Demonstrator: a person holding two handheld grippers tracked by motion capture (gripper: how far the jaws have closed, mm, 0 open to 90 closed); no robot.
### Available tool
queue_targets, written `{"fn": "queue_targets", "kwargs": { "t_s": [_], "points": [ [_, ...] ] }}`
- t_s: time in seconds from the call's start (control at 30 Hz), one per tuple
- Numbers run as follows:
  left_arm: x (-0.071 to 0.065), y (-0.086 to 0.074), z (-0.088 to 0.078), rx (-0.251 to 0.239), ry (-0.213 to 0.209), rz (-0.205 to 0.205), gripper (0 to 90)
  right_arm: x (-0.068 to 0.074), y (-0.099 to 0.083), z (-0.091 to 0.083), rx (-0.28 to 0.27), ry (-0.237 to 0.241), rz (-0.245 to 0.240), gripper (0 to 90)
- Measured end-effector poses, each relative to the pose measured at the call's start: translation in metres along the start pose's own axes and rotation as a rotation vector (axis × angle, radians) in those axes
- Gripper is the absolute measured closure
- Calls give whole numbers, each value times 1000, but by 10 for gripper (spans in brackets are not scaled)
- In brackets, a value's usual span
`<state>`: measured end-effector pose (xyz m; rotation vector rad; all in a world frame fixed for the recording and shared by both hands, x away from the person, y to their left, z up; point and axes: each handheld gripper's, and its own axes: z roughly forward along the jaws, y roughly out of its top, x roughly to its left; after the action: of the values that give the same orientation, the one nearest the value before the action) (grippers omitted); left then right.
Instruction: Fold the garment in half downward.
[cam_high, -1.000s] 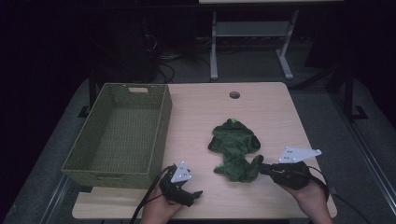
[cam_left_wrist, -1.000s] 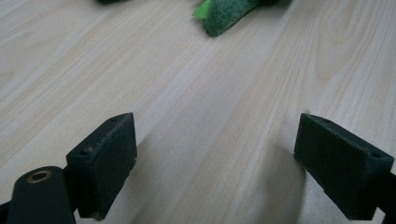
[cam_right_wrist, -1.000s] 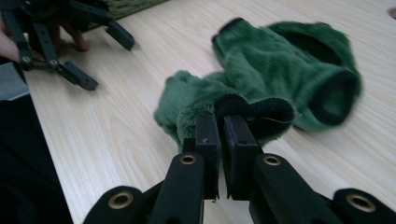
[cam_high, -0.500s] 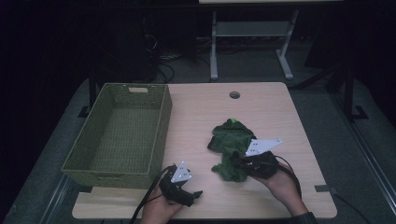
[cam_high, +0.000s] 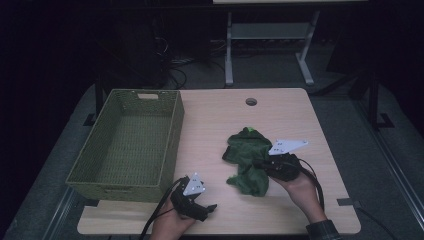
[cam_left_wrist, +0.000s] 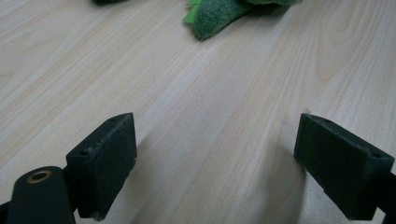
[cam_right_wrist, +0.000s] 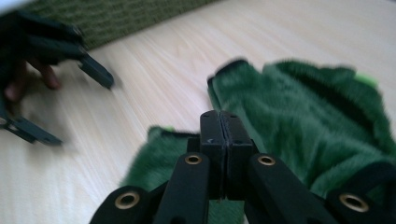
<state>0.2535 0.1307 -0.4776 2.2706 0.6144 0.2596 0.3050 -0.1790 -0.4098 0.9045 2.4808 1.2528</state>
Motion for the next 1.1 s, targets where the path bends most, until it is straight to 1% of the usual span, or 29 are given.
{"fn": "queue_targets", "kwargs": {
  "t_s": [0.03,0.07,0.1,0.17,0.27,0.37,0.4,0.43,0.5,0.53,0.63,0.7,0.77,0.8,0.83,0.9,0.93,0.97,1.03,1.07,1.1],
  "points": [
    [0,0,0,2,-1,0,122,-2,-3,4,15,5,3,893],
    [0,0,0,2,-1,0,122,-2,-3,4,15,5,3,893],
    [0,0,0,3,0,3,122,-3,-7,14,55,21,16,893],
    [0,0,0,3,0,3,122,-2,-11,21,68,31,15,895],
    [0,0,0,3,-2,-1,122,-1,-16,32,111,49,26,896],
    [0,0,0,3,-2,-1,122,-2,-19,40,144,77,42,898],
    [0,0,0,3,-2,-1,122,-2,-19,40,144,77,42,898],
    [0,0,0,3,-2,0,122,-1,-21,46,178,85,39,899],
    [0,0,0,3,-2,0,122,0,-22,49,192,88,47,900],
    [0,0,0,3,-2,-1,122,0,-23,49,190,88,44,900],
    [0,0,0,3,-2,-1,122,-1,-23,50,189,90,61,900],
    [0,0,0,2,-1,-1,121,0,-23,49,191,84,61,900],
    [0,0,0,2,-1,-1,121,0,-22,47,189,78,45,892],
    [0,0,0,2,-1,-1,121,0,-22,47,189,78,45,892],
    [0,0,0,2,-1,-2,121,0,-19,42,166,68,46,818],
    [0,1,0,3,1,-3,121,-2,-17,36,150,72,56,771],
    [0,1,0,3,1,-3,121,-2,-17,36,150,72,56,771],
    [-1,1,1,3,3,-3,121,-4,-15,29,124,62,58,735],
    [-1,2,1,4,4,-2,121,-6,-14,25,115,53,62,687],
    [-1,2,1,4,4,-2,122,-6,-14,25,115,53,62,687],
    [0,2,1,2,5,-2,125,-6,-14,21,105,47,63,642]
  ]
}}
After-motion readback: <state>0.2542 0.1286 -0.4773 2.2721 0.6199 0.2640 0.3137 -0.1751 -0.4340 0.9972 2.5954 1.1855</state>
